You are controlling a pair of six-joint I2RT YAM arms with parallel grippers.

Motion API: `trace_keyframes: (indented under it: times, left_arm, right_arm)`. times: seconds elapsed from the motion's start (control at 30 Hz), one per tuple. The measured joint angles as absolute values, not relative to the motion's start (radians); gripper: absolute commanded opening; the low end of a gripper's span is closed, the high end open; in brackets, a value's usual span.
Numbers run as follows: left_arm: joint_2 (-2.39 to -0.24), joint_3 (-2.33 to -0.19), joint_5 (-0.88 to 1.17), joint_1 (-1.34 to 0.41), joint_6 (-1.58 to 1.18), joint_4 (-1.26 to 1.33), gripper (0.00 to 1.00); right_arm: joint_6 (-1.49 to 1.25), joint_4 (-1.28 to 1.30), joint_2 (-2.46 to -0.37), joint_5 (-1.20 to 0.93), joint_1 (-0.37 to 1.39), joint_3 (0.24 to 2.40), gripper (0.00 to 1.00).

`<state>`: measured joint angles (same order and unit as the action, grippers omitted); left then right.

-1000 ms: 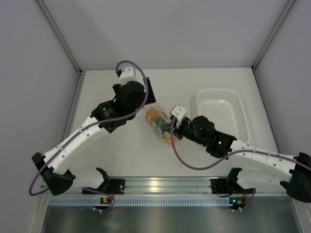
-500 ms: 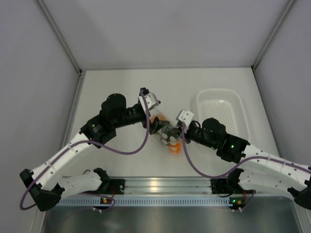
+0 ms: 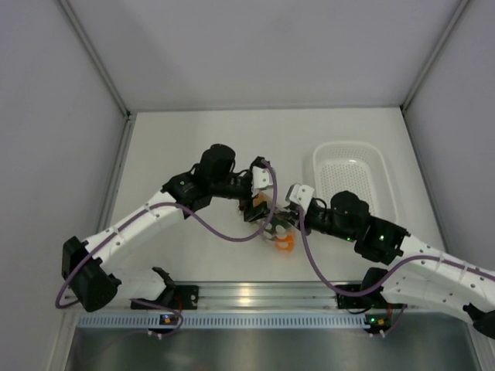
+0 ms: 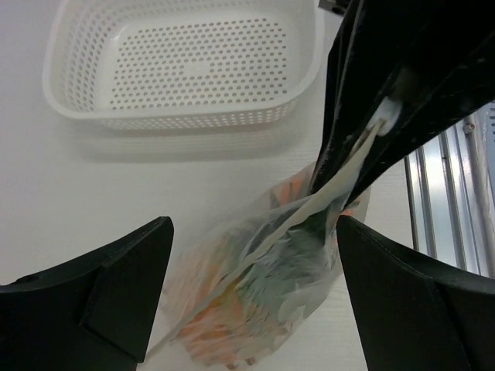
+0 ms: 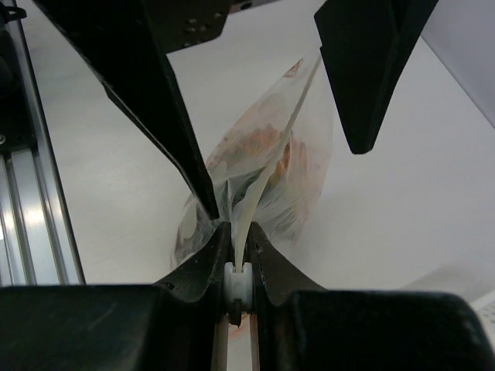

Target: Open the zip-top bag and remove the fake food

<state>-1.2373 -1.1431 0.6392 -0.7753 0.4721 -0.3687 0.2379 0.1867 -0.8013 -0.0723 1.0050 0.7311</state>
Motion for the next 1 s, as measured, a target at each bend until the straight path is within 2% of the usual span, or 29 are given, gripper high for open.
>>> trace_keyframes:
  times: [0.07,0.1,0.13,0.17,0.23,0.27,0.33,0.37,0.43,0.5,0.53,0.6,1.0]
  left_arm:
    - [-1.276,-1.150,0.640,-0.768,0.475,-0.381,0.84]
    - [-1.292,-1.155,0.644,-0.764,0.478,-0.387,0.77]
    - [-1.304,-1.160,0.653,-0.759,0.479,-0.393,0.58]
    - [-1.309,-1.164,0.661,-0.756,0.475,-0.397,0.47]
    - [-1.311,-1.165,0.685,-0.753,0.482,-0.401,0.34]
    - [-1.310,-1.165,0.695,-0.753,0.485,-0.405,0.22]
    - [-1.310,-1.165,0.714,-0.751,0.487,-0.412,0.04]
    - [-1.310,-1.165,0.721,-0.748,0.487,-0.415,0.00]
    - [-1.310,-1.165,0.731,-0.745,0.491,-0.416,0.00]
    - [-1.310,-1.165,0.735,-0.743,0.490,-0.419,0.00]
    - [-1.310,-1.165,0.734,-0.741,0.488,-0.419,0.00]
    - [-1.310,-1.165,0.725,-0.738,0.480,-0.419,0.00]
    - [-1.249,-1.165,0.749,-0.731,0.416,-0.422,0.00]
  right_arm:
    - [0.243,0.192,-0.798,-0.080,1.005,0.731,0.00]
    - [0.244,0.192,-0.798,-0.081,1.005,0.731,0.00]
    - [0.244,0.194,-0.799,-0.081,1.005,0.731,0.00]
    - [0.244,0.196,-0.799,-0.080,1.005,0.731,0.00]
    - [0.246,0.196,-0.800,-0.070,1.005,0.731,0.00]
    - [0.247,0.196,-0.800,-0.064,1.005,0.731,0.00]
    - [0.249,0.195,-0.800,-0.051,1.005,0.731,0.00]
    - [0.251,0.193,-0.800,-0.045,1.004,0.731,0.00]
    - [0.252,0.186,-0.800,-0.041,1.003,0.727,0.03]
    - [0.251,0.177,-0.800,-0.039,1.003,0.723,0.20]
    - [0.249,0.168,-0.799,-0.038,1.003,0.718,0.33]
    - [0.244,0.154,-0.799,-0.036,1.003,0.707,0.41]
    - [0.179,-0.048,-0.624,0.011,1.003,0.529,0.42]
